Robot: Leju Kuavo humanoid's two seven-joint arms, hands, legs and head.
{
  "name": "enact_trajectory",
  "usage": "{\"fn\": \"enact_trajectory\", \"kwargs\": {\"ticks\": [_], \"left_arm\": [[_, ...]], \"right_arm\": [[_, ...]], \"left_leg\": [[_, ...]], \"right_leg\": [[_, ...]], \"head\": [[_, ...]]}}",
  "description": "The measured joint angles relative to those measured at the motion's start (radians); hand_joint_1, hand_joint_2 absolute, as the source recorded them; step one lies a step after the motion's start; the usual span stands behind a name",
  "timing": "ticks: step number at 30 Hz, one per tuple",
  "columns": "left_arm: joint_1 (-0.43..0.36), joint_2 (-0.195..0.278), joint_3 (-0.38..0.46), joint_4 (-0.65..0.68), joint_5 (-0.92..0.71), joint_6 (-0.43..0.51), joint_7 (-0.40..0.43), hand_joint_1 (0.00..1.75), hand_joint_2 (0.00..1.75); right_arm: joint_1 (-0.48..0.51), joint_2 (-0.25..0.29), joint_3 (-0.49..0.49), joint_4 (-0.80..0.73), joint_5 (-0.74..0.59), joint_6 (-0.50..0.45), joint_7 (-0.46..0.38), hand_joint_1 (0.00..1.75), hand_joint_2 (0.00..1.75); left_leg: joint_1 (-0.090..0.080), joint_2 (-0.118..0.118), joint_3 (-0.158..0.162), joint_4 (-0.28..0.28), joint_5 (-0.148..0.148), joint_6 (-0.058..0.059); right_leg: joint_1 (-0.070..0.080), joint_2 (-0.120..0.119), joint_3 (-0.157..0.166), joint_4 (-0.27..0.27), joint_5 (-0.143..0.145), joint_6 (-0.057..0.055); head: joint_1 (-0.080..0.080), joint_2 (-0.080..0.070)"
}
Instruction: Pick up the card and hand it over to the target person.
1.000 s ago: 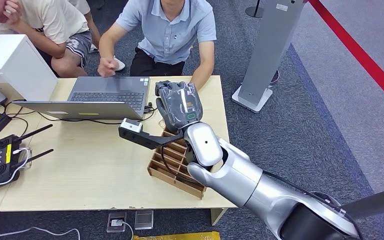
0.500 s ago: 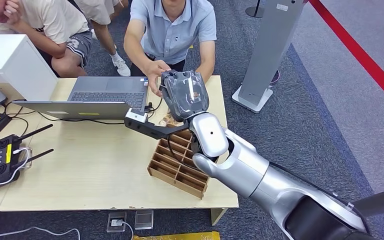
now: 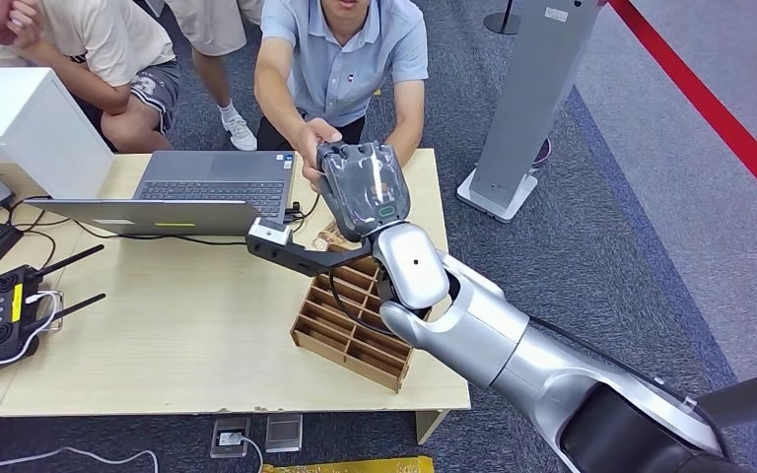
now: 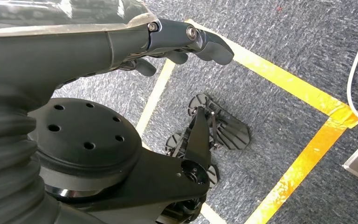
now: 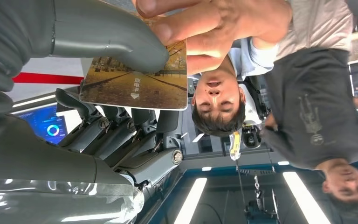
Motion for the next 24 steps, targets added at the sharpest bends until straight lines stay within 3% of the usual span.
{"fn": "enact_trajectory", "kwargs": {"ticks": [4,5,8,9,15,19,24], "left_arm": [[-0.004,-0.006,-0.001,0.014,0.001,0.000,0.001,0.00,1.75],[-0.005,-0.007,-0.001,0.017,0.003,0.000,0.000,0.00,1.75],[-0.008,-0.013,0.005,0.029,0.010,0.000,-0.002,0.00,1.75],[-0.010,-0.016,0.008,0.037,0.013,0.000,-0.003,0.00,1.75],[-0.033,-0.061,0.024,0.122,0.020,0.000,0.018,0.00,1.75],[-0.052,-0.104,0.033,0.195,0.012,0.000,0.041,0.00,1.75],[-0.066,-0.137,0.039,0.241,-0.016,0.000,0.063,0.00,1.75]], "right_arm": [[0.000,0.010,0.006,0.022,-0.010,-0.006,-0.012,1.74,1.75],[0.003,0.015,0.006,0.030,-0.020,-0.007,-0.017,1.61,1.75],[0.027,0.038,-0.017,0.047,-0.129,-0.008,-0.064,0.31,1.75],[0.039,0.044,-0.031,0.046,-0.188,-0.010,-0.090,0.00,1.75],[0.113,0.012,-0.080,-0.092,-0.485,-0.020,-0.197,0.00,1.75],[0.170,-0.058,-0.083,-0.282,-0.670,-0.010,-0.223,0.00,1.75],[0.235,-0.158,-0.080,-0.524,-0.777,-0.031,-0.223,0.00,1.75]], "left_leg": [[0.000,0.000,0.000,0.000,0.000,0.000],[0.000,0.000,0.000,0.000,0.000,0.000],[0.000,0.000,0.001,-0.001,0.000,0.000],[0.000,0.000,0.001,-0.001,0.000,0.000],[0.000,-0.001,0.001,-0.001,0.001,0.000],[0.000,-0.003,0.000,0.000,0.000,0.001],[0.000,-0.005,-0.001,0.000,0.000,0.001]], "right_leg": [[0.000,0.000,0.000,0.000,0.000,0.000],[0.000,0.000,0.000,0.000,0.000,0.000],[0.000,0.000,0.001,-0.001,0.000,0.000],[0.000,0.000,0.001,-0.001,0.000,0.000],[0.000,-0.001,0.001,-0.001,0.000,0.000],[0.000,-0.003,0.001,-0.001,-0.001,0.000],[0.000,-0.005,0.001,-0.001,-0.001,0.001]], "head": [[0.000,0.000],[0.000,0.000],[0.000,0.000],[0.000,0.000],[0.000,0.000],[0.000,0.000],[0.000,0.000]]}}
